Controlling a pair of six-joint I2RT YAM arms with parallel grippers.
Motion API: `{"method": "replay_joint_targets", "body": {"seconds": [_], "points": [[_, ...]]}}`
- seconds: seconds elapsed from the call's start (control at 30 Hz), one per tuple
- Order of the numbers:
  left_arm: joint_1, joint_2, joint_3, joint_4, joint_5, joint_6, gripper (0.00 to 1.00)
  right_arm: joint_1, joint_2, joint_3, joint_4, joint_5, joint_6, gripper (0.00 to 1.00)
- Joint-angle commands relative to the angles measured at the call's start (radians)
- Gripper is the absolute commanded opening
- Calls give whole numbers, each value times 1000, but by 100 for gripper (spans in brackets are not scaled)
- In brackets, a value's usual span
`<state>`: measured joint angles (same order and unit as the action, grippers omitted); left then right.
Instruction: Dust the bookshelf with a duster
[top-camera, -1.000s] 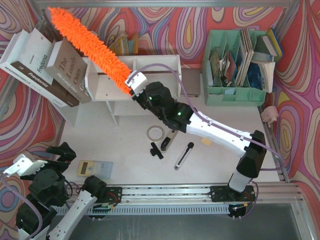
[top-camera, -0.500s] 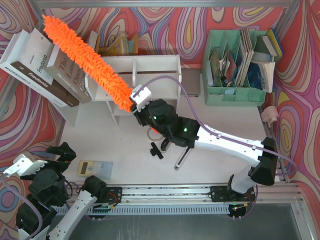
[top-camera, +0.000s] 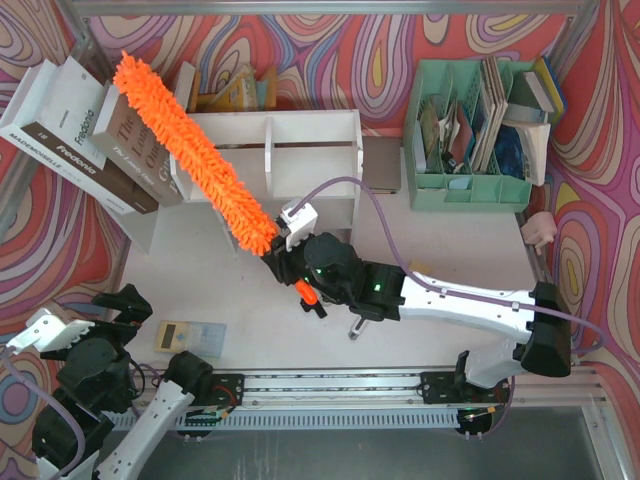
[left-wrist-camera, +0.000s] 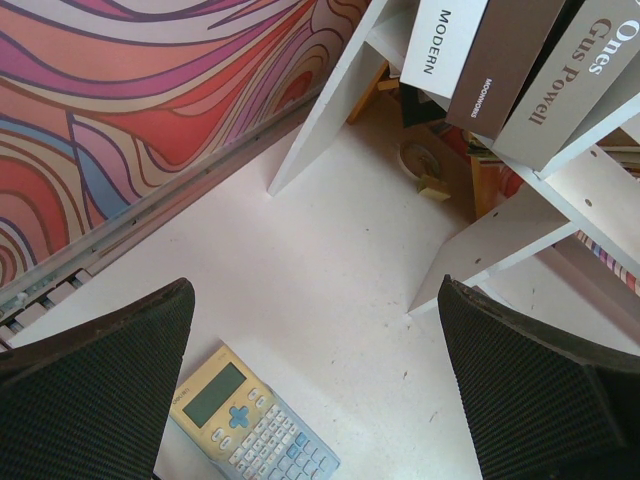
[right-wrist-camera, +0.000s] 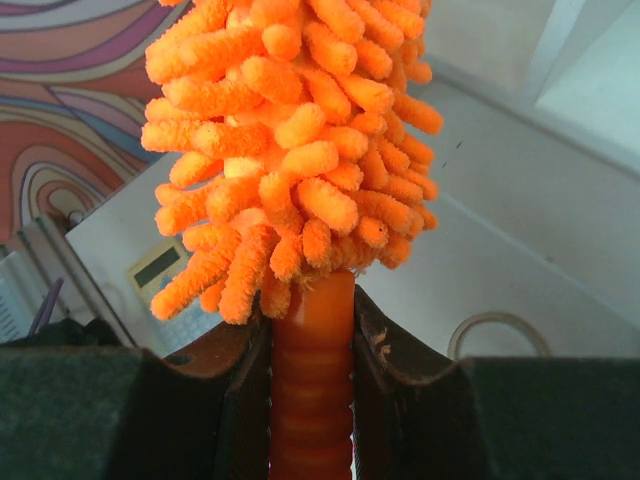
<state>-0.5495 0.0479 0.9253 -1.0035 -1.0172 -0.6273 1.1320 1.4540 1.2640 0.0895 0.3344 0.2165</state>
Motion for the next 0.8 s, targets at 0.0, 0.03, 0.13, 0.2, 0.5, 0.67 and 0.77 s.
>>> {"method": "replay_joint_targets", "body": {"seconds": [0.0, 0.03, 0.13, 0.2, 0.5, 0.67, 0.77], "points": [[3, 4, -10, 3, 6, 13, 98, 33, -19, -30, 117, -29, 110, 0], [3, 6, -10, 4, 6, 12, 98, 40, -11, -30, 119, -31, 113, 0], [3, 13, -9, 2, 5, 12, 98, 66, 11, -23, 129, -47, 119, 0], [2, 17, -8, 2, 5, 14, 98, 90, 25, -20, 145, -48, 111, 0], [3, 16, -9, 2, 4, 12, 98, 141, 7, -55, 201, 27, 80, 0], [3, 18, -9, 2, 3, 14, 98, 140, 5, -107, 173, 100, 183, 0], [3, 18, -8, 2, 3, 14, 98, 140, 16, -118, 136, 114, 249, 0]]}}
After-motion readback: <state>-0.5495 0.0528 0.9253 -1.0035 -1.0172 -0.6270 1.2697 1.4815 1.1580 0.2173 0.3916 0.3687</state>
